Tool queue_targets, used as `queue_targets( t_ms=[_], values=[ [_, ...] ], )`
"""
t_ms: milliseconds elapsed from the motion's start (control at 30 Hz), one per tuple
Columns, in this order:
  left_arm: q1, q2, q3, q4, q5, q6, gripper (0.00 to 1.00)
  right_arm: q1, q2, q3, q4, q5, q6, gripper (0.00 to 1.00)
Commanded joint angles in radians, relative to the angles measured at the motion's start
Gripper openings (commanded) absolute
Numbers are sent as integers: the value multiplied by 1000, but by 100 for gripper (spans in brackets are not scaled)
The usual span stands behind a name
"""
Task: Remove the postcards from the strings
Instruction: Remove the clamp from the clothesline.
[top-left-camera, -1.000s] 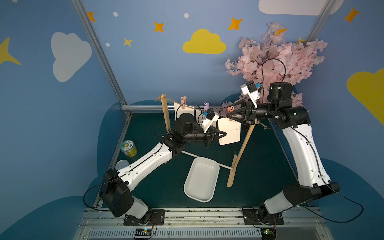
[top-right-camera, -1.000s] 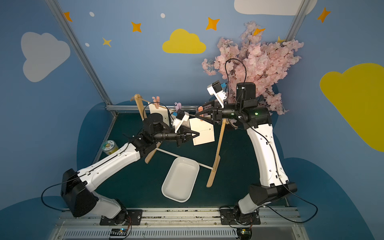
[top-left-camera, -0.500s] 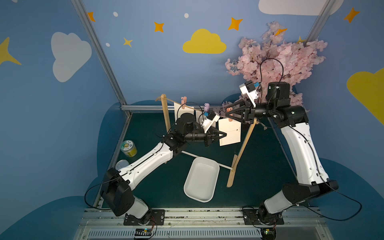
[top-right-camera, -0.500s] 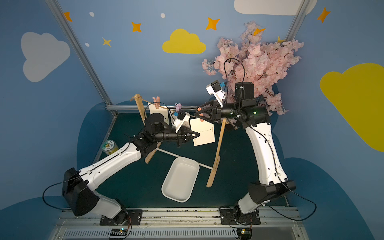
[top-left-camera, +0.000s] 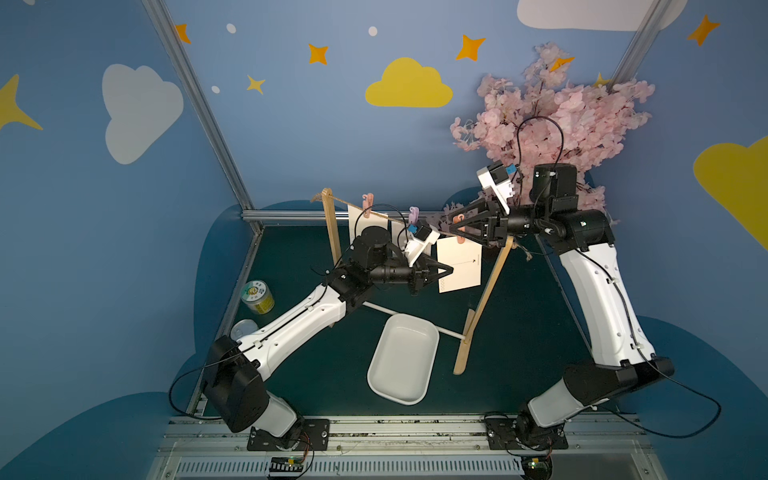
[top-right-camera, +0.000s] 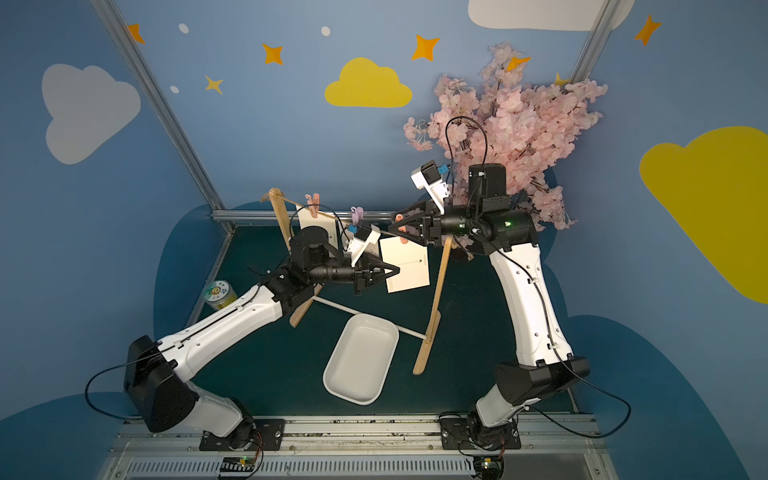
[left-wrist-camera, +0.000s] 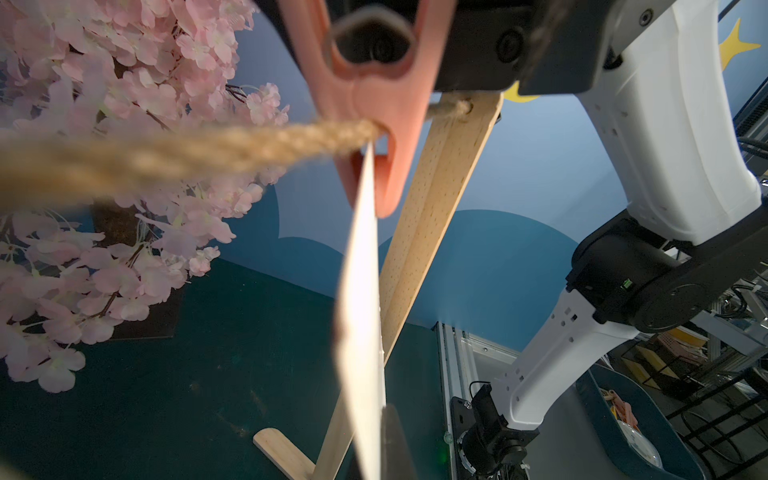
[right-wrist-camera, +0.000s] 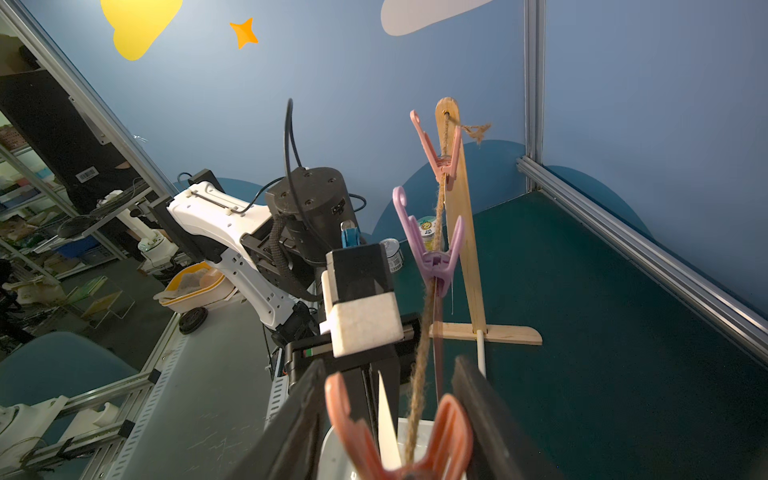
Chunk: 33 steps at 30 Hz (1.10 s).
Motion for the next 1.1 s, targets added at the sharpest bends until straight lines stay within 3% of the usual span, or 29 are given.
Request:
queue_targets(
  t_ms=[0,267,500,533,633,767,1067],
  values=[
    [4,-4,32,-3,7,17,3,7,15,28,-33,4,-21,48],
    [4,-9,33,-11,7,19,3,12,17,30,-37,8,-26,40],
    [4,-11,35,-14,2,20,3,17,17,32,-32,16,-23,25],
    [5,-12,35,-14,3,20,3,17,17,33,-34,18,-25,22],
    [4,-16,35,-14,2,21,3,20,17,34,-35,21,-26,0],
    [4,-22,29,-11,0,19,3,27,10,30,-37,42,-32,0],
    [-1,-32,-14,-1,-13,-1,3,52,-45,-12,48,249,24,0]
  ],
)
